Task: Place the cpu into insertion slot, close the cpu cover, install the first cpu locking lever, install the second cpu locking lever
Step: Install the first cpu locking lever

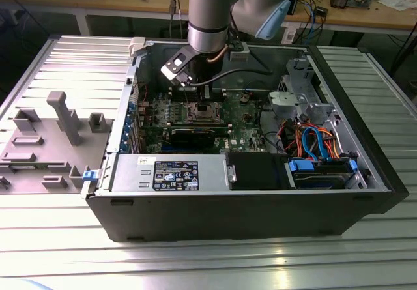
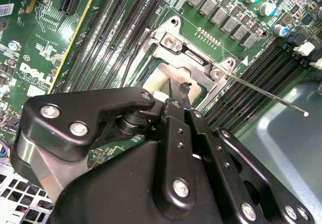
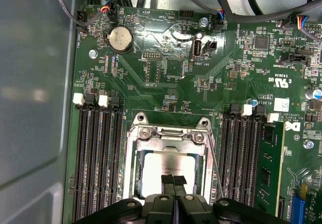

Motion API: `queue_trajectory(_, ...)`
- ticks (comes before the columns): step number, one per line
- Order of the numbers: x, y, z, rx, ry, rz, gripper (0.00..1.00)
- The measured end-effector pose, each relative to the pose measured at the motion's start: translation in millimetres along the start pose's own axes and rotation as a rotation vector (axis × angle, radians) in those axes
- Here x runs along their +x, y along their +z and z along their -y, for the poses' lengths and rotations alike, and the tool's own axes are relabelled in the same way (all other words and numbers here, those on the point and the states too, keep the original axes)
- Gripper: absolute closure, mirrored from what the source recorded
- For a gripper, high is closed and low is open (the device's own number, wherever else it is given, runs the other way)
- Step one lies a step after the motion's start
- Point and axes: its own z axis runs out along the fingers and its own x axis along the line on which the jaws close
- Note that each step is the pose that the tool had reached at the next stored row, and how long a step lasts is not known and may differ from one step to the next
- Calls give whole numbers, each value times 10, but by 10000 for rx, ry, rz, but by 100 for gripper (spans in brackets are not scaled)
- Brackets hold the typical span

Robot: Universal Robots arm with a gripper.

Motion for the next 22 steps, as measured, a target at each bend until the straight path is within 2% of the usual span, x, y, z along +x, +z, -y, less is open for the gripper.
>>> queue_trajectory(3, 0, -11, 0, 1, 0, 0, 89)
queue_trajectory(9, 0, -76, 0, 0, -1, 0, 89)
queue_trajectory(15, -1, -163, 0, 1, -1, 5, 89)
queue_trajectory(22, -1, -211, 0, 0, -1, 6, 89)
